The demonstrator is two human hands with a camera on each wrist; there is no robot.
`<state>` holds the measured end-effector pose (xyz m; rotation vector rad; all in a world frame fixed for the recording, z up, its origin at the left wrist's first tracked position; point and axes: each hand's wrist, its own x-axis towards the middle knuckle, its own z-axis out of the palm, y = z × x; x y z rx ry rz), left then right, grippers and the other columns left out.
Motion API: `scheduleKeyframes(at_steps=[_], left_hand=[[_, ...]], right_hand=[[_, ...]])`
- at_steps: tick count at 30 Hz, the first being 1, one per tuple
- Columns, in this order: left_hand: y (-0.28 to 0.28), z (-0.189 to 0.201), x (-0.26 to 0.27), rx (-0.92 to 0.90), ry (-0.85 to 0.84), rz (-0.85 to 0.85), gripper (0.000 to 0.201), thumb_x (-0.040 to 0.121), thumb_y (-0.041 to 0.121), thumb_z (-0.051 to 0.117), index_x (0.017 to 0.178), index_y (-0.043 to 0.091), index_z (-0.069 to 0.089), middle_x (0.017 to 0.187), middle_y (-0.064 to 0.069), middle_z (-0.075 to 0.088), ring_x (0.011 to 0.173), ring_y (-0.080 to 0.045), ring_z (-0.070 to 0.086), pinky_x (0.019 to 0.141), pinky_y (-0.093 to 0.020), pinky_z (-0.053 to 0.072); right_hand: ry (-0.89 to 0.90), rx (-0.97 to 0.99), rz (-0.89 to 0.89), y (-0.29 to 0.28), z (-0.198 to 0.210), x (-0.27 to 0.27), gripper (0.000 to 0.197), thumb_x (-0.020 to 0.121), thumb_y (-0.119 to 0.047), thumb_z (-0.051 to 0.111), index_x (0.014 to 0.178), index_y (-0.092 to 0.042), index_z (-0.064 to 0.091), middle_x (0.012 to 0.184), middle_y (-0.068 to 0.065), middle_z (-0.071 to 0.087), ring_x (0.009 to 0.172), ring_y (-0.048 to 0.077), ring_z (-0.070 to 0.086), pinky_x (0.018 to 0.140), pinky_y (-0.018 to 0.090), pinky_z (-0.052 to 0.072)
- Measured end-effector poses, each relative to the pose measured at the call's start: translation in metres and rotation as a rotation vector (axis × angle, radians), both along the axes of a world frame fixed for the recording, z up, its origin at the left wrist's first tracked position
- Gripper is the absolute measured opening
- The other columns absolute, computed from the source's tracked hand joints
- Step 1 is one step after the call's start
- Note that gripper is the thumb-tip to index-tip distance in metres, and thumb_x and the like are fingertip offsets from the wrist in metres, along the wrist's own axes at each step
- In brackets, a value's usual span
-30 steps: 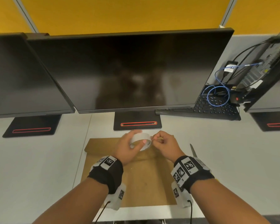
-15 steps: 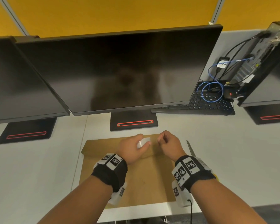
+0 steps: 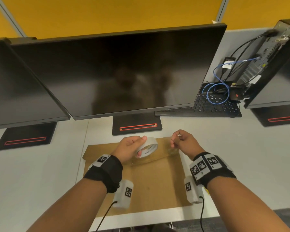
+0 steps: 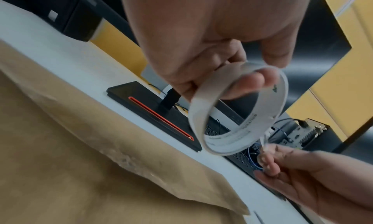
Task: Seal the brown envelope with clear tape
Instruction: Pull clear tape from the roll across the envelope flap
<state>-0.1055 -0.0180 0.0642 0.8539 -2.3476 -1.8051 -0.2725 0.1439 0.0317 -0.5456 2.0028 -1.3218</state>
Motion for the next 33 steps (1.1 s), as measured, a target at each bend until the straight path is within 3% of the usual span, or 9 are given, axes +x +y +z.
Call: scheduleKeyframes(at_steps=[2,5,13,16,18,20,23,28,33], left_hand=[[0.001,-0.004,-0.003,-0.093,-0.035,0.004,0.045,0.093,0.041,0.053,0.057,0.015,0.05,0.052,0.003,0.048,0.055,-0.011,0.05,0.063,-0.021,0.043],[-0.005,-0.008,-0.009,-0.406,-0.176,-0.06,0.044,0.09,0.046,0.056,0.054,0.024,0.046,0.054,0.006,0.042,0.058,-0.012,0.044,0.065,-0.028,0.039],[-0.001,-0.009,-0.019,-0.679,-0.668,-0.2,0.058,0.084,0.064,0.052,0.055,0.014,0.044,0.053,0.0,0.039,0.052,-0.015,0.042,0.055,-0.026,0.036],[-0.006,-0.008,-0.013,-0.675,-0.553,-0.222,0.058,0.087,0.065,0.044,0.057,0.015,0.047,0.057,0.0,0.044,0.057,-0.015,0.045,0.06,-0.03,0.038],[-0.011,-0.007,-0.004,-0.486,-0.409,-0.222,0.054,0.092,0.058,0.043,0.063,0.014,0.051,0.06,-0.001,0.05,0.061,-0.016,0.049,0.067,-0.033,0.043],[-0.015,-0.006,0.003,-0.265,-0.276,-0.196,0.046,0.096,0.046,0.046,0.063,0.014,0.054,0.061,0.0,0.054,0.062,-0.015,0.05,0.072,-0.031,0.043],[-0.017,-0.008,0.01,-0.163,-0.137,-0.106,0.041,0.095,0.039,0.053,0.061,0.015,0.053,0.061,-0.005,0.054,0.065,-0.015,0.05,0.069,-0.024,0.042],[-0.019,-0.019,0.007,-0.317,-0.172,-0.077,0.047,0.087,0.045,0.061,0.07,0.002,0.061,0.064,-0.006,0.05,0.061,-0.016,0.047,0.064,-0.03,0.04],[-0.022,-0.016,-0.001,-0.536,-0.322,-0.12,0.049,0.086,0.053,0.056,0.067,0.009,0.063,0.06,-0.001,0.048,0.064,-0.019,0.051,0.064,-0.033,0.043]], right_hand=[[0.035,0.044,0.028,0.0,0.004,-0.001,0.021,0.091,0.002,0.045,0.077,-0.01,0.055,0.063,0.005,0.061,0.058,0.017,0.056,0.059,0.027,0.05],[0.092,0.122,-0.02,0.004,0.004,-0.002,0.022,0.089,0.003,0.045,0.075,-0.01,0.056,0.066,0.006,0.061,0.054,0.014,0.057,0.049,0.015,0.045],[0.25,0.271,0.042,0.008,-0.003,0.002,0.019,0.09,-0.002,0.044,0.079,-0.014,0.056,0.072,0.001,0.061,0.067,0.015,0.058,0.056,0.019,0.041],[0.164,0.269,0.026,0.012,-0.005,-0.003,0.021,0.088,0.0,0.047,0.074,-0.014,0.056,0.067,0.001,0.064,0.067,0.017,0.062,0.066,0.023,0.049],[0.005,0.209,0.004,0.016,-0.007,-0.007,0.022,0.087,0.004,0.048,0.073,-0.01,0.057,0.067,0.008,0.065,0.07,0.021,0.064,0.072,0.027,0.054],[-0.105,0.134,-0.013,0.019,-0.008,-0.009,0.023,0.087,0.009,0.044,0.074,-0.005,0.057,0.066,0.012,0.062,0.068,0.021,0.062,0.066,0.022,0.056],[-0.116,0.108,-0.058,0.022,-0.012,-0.01,0.024,0.085,0.013,0.041,0.074,-0.002,0.058,0.066,0.013,0.059,0.062,0.018,0.058,0.061,0.02,0.055],[0.015,0.226,-0.093,0.022,-0.023,-0.013,0.027,0.086,0.003,0.044,0.07,-0.011,0.06,0.071,0.007,0.063,0.069,0.02,0.061,0.078,0.034,0.055],[0.198,0.324,-0.047,0.013,-0.02,-0.008,0.025,0.086,-0.004,0.046,0.069,-0.02,0.056,0.073,0.003,0.063,0.072,0.022,0.06,0.065,0.026,0.047]])
